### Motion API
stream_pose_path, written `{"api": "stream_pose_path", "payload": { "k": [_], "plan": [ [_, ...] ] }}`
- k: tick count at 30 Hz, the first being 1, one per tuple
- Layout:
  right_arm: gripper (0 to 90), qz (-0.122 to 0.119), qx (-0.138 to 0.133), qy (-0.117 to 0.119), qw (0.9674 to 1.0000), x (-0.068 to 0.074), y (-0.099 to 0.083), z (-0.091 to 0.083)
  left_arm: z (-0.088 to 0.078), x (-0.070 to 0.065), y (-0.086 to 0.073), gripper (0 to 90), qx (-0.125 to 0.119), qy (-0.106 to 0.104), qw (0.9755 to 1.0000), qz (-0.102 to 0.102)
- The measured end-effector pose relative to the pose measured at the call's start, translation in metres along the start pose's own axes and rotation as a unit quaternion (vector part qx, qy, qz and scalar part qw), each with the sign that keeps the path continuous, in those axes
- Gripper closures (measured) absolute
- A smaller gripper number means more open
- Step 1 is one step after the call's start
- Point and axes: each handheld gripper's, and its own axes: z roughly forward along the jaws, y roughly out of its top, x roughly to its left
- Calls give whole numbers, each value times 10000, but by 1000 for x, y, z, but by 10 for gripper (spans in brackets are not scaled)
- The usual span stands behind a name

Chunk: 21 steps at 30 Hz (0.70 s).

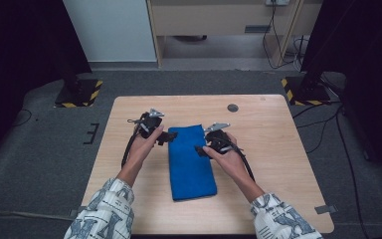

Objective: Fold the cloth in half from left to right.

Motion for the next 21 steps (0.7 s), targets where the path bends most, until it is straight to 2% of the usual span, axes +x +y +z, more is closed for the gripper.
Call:
{"api": "stream_pose_path", "payload": {
  "k": [3,6,8,10,12,16,18,21],
  "plan": [
    [237,40,-59,-28,10000,-5,6,-2,-2,1,-1,69,-36,44,10000,54],
    [254,-65,-78,-22,9999,-9,12,-4,-4,3,0,108,-180,-9,9998,-50],
    [261,-4,-119,-12,9999,-12,15,-3,-5,3,1,107,-237,-53,9997,-76],
    [289,2,-149,-75,9999,-15,19,-3,-5,3,1,108,-242,-32,9997,5],
    [320,37,-142,-27,9999,-20,23,-2,-5,3,3,110,-241,50,9996,130],
    [343,198,-73,-46,9998,-31,28,2,-2,5,6,113,-227,-16,9997,123],
    [344,188,-14,-71,9998,-36,29,5,0,5,7,114,-198,28,9996,180],
    [296,306,19,0,9995,-42,32,8,5,9,6,115,-154,23,9998,131]
  ]
}}
